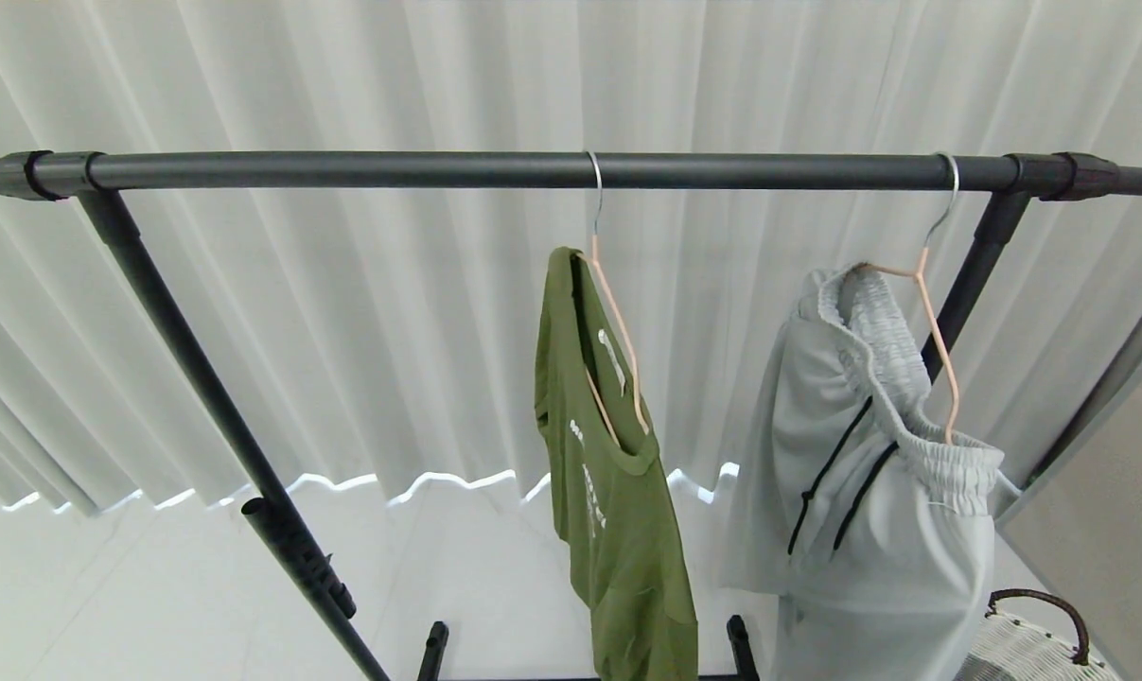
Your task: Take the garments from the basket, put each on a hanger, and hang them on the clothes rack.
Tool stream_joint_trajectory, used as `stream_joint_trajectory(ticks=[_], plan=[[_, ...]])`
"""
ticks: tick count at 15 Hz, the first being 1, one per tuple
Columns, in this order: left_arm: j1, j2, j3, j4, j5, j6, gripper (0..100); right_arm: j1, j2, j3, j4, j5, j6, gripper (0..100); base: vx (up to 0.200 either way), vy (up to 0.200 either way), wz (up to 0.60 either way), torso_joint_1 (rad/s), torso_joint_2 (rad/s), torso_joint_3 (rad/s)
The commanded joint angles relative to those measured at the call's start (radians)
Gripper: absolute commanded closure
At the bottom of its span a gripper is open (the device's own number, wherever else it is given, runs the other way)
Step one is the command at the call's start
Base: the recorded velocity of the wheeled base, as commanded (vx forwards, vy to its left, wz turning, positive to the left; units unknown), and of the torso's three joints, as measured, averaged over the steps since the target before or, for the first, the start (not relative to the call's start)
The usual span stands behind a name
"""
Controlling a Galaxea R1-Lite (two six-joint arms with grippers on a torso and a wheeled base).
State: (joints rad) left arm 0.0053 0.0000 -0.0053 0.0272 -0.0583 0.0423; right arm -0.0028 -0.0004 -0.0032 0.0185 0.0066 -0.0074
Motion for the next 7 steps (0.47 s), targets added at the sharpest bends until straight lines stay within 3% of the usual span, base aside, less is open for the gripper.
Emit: stream_joint_trajectory(ticks=[1,7], plan=[[-0.001,0.0,-0.001,0.0,0.0,0.001,0,0.0,0.0,0.0,0.0,0.0,0.0,0,0.0,0.0,0.0,0.0,0.0,0.0],[0.001,0.0,-0.001,0.0,0.0,0.001,0,0.0,0.0,0.0,0.0,0.001,-0.005,0,0.0,0.0,0.0,0.0,0.0,0.0]])
